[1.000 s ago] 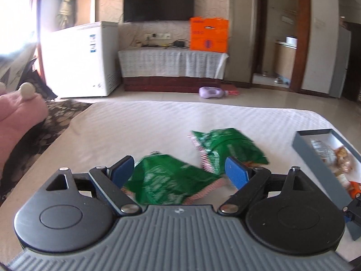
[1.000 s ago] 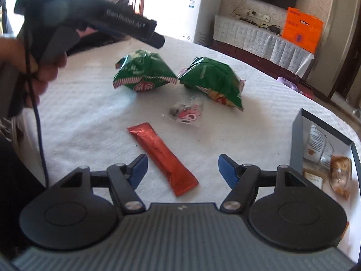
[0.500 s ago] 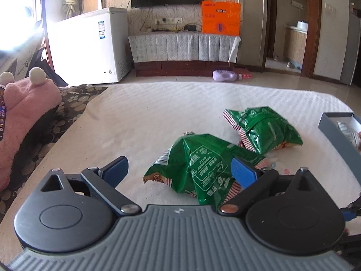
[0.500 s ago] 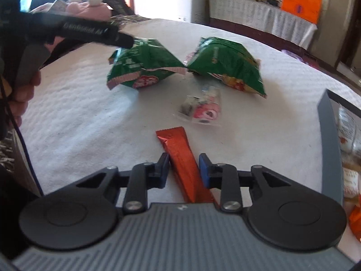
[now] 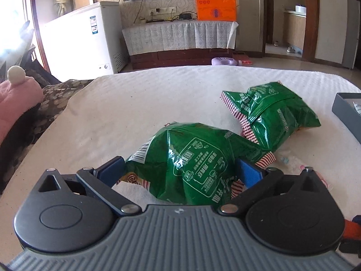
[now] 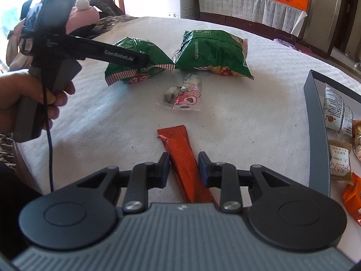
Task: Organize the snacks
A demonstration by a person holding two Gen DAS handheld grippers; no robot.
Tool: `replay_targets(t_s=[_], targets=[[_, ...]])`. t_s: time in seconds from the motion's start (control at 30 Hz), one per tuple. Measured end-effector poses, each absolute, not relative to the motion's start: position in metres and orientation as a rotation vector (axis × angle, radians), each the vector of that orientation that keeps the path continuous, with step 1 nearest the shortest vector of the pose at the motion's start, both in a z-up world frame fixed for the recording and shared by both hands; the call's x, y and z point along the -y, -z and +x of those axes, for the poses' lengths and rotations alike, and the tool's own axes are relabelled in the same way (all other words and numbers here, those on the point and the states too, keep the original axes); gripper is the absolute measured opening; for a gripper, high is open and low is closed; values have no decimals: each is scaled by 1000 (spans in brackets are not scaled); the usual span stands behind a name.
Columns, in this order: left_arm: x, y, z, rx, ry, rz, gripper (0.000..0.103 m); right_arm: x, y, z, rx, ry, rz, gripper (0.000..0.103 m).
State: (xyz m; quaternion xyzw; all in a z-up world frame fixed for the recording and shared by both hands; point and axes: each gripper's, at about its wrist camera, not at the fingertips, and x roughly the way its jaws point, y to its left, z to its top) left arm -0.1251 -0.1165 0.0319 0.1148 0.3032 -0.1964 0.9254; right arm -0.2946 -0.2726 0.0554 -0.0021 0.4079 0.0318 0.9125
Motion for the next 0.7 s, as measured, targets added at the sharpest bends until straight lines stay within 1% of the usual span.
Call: replay_targets(t_s=[0.17, 0.2, 0.23, 0.3, 0.33, 0.4, 0.43, 0.47, 0.5, 0.53, 0.6, 0.7], targets=[[125, -27, -129, -629, 425, 279, 103, 268, -58, -295, -839, -52, -23, 31], [125, -28, -131, -630, 428, 277, 97, 267, -59, -295, -838, -52, -22, 31], [125, -30, -132, -629, 430, 277, 94, 267, -60, -295, -833, -53, -22, 31], [122, -33, -135, -629, 437, 261, 84, 265, -63, -298, -819, -56, -14, 31], [120, -35, -138, -626, 438, 254, 82, 264, -65, -299, -813, -57, -11, 31], [117, -39, -144, -623, 442, 237, 71, 263, -67, -303, -804, -61, -11, 31], [116, -41, -146, -620, 435, 230, 69, 263, -68, -304, -800, -62, -11, 31], [114, -43, -148, -616, 427, 223, 64, 263, -69, -306, -796, -62, -10, 31], [112, -45, -150, -616, 418, 209, 52, 264, -71, -308, -789, -61, -8, 31], [109, -49, -151, -617, 415, 188, 44, 265, -73, -310, -780, -59, -4, 31], [101, -58, -156, -609, 405, 142, 43, 267, -77, -313, -762, -56, 4, 31], [100, -64, -161, -589, 388, 152, 42, 270, -78, -317, -760, -51, 7, 31]])
